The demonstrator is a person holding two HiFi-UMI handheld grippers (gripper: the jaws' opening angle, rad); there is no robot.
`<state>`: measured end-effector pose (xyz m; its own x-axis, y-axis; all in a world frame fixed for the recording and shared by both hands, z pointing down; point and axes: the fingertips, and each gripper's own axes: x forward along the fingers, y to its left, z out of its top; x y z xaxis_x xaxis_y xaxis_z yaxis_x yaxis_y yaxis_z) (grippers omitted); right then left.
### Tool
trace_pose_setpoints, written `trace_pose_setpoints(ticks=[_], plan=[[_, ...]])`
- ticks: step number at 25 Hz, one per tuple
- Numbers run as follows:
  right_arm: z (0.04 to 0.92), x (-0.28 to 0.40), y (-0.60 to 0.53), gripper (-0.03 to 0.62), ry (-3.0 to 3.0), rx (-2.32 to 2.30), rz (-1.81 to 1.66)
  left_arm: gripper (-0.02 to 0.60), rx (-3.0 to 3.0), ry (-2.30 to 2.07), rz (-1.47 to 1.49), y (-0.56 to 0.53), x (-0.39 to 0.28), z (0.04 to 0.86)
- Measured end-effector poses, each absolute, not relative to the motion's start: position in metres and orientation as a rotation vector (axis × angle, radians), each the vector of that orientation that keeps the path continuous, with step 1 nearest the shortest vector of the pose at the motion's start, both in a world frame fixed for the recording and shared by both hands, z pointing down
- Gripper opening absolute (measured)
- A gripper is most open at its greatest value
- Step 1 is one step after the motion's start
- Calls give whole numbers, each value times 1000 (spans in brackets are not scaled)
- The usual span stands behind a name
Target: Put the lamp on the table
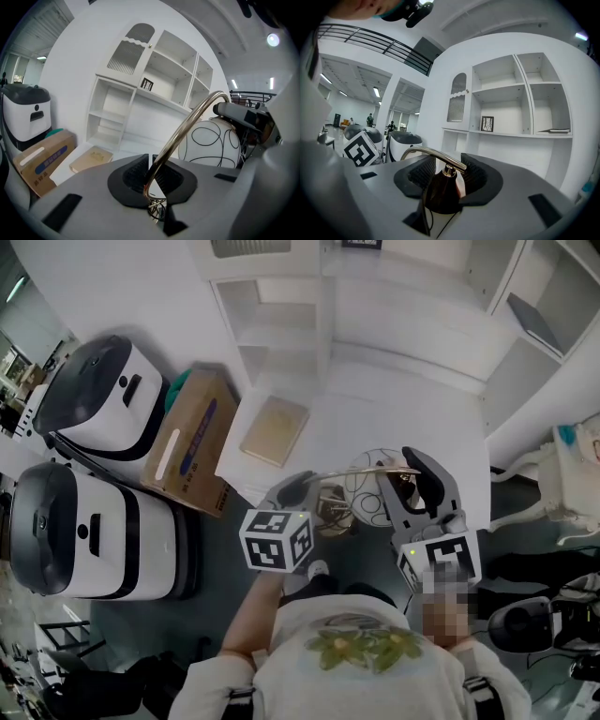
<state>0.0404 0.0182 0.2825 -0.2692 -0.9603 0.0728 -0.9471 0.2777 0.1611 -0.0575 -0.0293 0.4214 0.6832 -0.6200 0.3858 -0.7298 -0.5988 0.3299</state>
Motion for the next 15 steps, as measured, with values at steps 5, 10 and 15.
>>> trace_pose_setpoints(ticks=[5,10,15], plan=[[287,37,4,187,-2346,1846,-112,38,2453,-1008,324,-48,-60,425],[294,40,-5,187,-2317,1859,-85,38,2445,-970,334,-56,-56,433],[294,41,-24,187,-2308,1836,-95,38,2428,-958,333,-72,-52,437]])
